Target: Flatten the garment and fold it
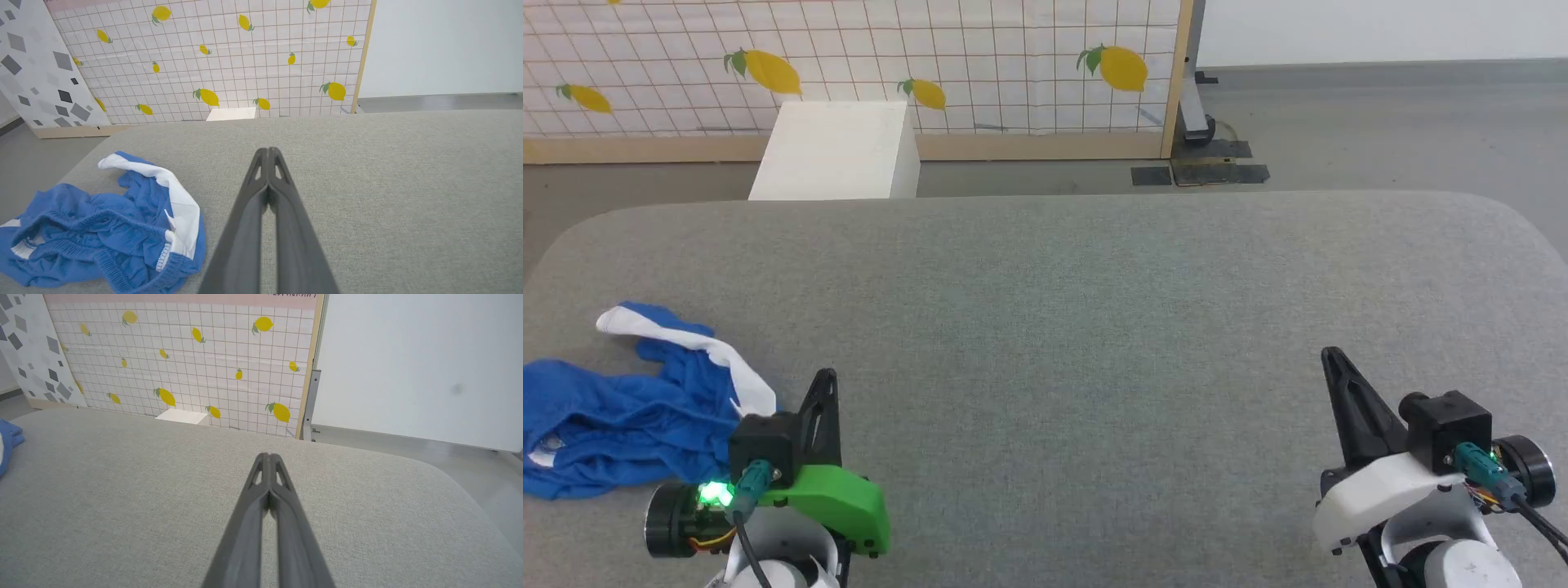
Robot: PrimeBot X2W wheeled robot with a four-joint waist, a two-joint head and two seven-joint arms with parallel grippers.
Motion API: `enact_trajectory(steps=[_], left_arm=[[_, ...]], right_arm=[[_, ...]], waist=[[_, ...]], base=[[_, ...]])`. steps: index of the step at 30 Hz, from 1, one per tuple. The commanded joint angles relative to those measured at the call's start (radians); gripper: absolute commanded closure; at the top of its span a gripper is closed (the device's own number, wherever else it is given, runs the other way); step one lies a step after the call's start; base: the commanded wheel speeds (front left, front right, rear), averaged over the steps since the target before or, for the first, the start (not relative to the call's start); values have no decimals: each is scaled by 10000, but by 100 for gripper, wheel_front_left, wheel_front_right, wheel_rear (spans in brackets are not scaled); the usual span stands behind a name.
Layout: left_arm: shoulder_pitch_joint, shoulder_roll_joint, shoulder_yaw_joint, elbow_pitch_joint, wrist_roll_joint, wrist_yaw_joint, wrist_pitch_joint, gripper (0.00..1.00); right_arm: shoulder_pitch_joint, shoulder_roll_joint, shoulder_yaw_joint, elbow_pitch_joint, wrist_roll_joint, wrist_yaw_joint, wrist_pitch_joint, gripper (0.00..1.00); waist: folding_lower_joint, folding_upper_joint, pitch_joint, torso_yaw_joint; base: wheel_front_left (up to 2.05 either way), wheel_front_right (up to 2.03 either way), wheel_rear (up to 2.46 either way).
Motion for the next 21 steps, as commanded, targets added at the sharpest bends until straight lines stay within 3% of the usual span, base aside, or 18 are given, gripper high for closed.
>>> enact_trajectory(steps=[1, 5, 6, 21], left_arm=[[109, -45, 28, -26, 103, 66, 14, 100], [109, -45, 28, -26, 103, 66, 14, 100], [0, 0, -2, 0, 0, 0, 0, 0], [90, -2, -60, 133, -231, -15, -221, 0]], right_arm=[[137, -1, 12, -45, -62, -15, 28, 100], [137, -1, 12, -45, -62, -15, 28, 100], [0, 0, -2, 0, 0, 0, 0, 0], [117, 0, -96, 249, 391, 0, -224, 0]], waist=[[0, 0, 0, 0], [0, 0, 0, 0], [0, 0, 0, 0], [0, 0, -1, -6]], base=[[0, 0, 0], [0, 0, 0], [0, 0, 0], [0, 0, 0]])
